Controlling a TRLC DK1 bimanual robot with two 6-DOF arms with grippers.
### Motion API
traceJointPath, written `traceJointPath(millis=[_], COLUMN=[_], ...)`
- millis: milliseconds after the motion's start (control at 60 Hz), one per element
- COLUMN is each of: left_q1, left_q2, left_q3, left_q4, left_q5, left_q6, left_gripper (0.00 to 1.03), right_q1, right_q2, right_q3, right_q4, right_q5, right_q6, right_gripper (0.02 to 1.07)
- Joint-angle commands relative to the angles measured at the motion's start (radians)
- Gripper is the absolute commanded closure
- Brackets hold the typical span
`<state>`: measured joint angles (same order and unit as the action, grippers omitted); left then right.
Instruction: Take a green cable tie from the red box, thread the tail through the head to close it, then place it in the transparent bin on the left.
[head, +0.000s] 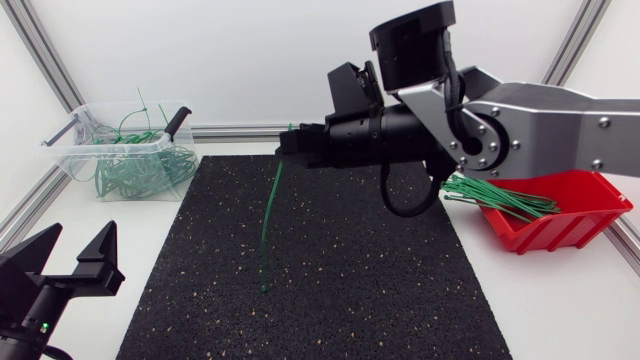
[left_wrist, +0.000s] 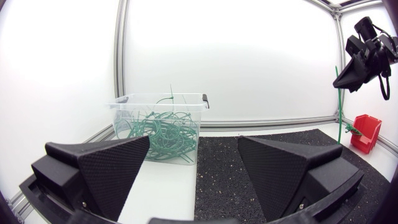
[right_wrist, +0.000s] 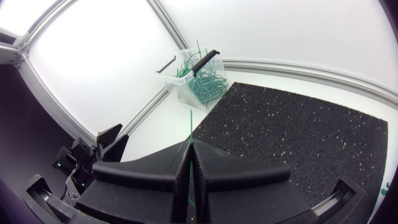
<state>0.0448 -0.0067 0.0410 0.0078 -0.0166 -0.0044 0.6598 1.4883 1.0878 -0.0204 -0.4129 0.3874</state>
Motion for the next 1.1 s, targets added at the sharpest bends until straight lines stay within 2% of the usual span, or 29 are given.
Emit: traceJointPath(millis=[0, 167, 233, 317, 383, 433, 550, 617, 750, 833, 1083], left_q1=[0.001, 0.001, 0.001, 0.0, -0.002, -0.002, -0.003, -0.003, -0.005, -0.005, -0.006], left_q2=[-0.007, -0.007, -0.007, -0.007, -0.007, -0.007, -0.007, -0.007, -0.007, -0.007, -0.007], left_q3=[-0.039, -0.039, -0.039, -0.039, -0.039, -0.039, -0.039, -0.039, -0.039, -0.039, -0.039], left_q4=[-0.022, -0.022, -0.022, -0.022, -0.022, -0.022, -0.022, -0.022, -0.022, -0.023, -0.023], left_q5=[0.001, 0.001, 0.001, 0.001, 0.001, 0.001, 0.001, 0.001, 0.001, 0.001, 0.001], left_q6=[-0.02, -0.02, -0.02, -0.02, -0.02, -0.02, -0.02, -0.02, -0.02, -0.02, -0.02], left_gripper=[0.04, 0.04, 0.04, 0.04, 0.04, 0.04, 0.04, 0.04, 0.04, 0.04, 0.04], right_q1=[-0.005, -0.054, -0.063, -0.083, -0.094, -0.1, -0.126, -0.141, -0.18, -0.215, -0.23], right_q2=[0.012, -0.016, -0.034, -0.056, -0.094, -0.122, -0.2, -0.234, -0.267, -0.276, -0.253], right_q3=[-0.049, -0.123, -0.16, -0.203, -0.243, -0.266, -0.31, -0.313, -0.31, -0.293, -0.236], right_q4=[0.039, 0.068, 0.079, 0.077, 0.079, 0.077, 0.066, 0.01, -0.07, -0.139, -0.286], right_q5=[-0.007, -0.001, 0.003, 0.011, 0.048, 0.063, 0.091, 0.102, 0.108, 0.108, 0.108], right_q6=[0.047, 0.027, 0.004, -0.044, -0.088, -0.12, -0.197, -0.26, -0.366, -0.426, -0.585], right_gripper=[1.01, 1.0, 0.91, 0.69, 0.68, 0.6, 0.6, 0.47, 0.42, 0.26, 0.13])
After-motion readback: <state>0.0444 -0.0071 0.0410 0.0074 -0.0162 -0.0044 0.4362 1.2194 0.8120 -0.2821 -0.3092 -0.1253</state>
